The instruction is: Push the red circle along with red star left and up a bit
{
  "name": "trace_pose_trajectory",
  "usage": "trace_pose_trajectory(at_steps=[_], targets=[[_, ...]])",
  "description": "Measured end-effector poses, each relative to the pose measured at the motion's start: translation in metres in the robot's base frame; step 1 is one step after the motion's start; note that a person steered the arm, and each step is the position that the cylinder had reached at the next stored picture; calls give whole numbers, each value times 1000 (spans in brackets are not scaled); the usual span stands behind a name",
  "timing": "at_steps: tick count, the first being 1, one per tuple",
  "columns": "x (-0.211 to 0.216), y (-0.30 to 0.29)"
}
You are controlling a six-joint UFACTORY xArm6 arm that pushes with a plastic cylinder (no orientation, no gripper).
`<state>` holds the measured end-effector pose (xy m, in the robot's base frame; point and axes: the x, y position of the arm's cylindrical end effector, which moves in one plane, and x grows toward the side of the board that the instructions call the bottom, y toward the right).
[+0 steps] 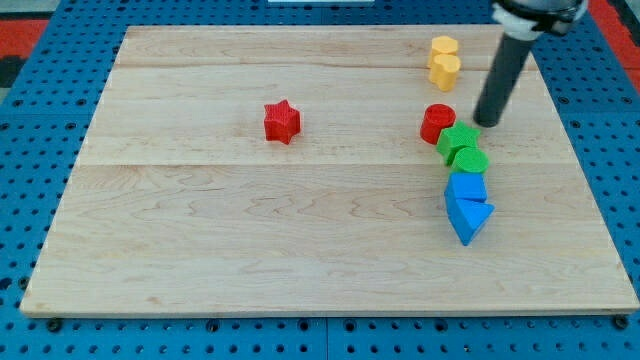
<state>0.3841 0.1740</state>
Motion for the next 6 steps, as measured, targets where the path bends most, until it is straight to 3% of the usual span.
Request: trace_pose_trajectory(at_steps=[1,2,3,4,6], targets=[[0,-102],[0,-159],[13,-116],[32,-139],[29,-220]])
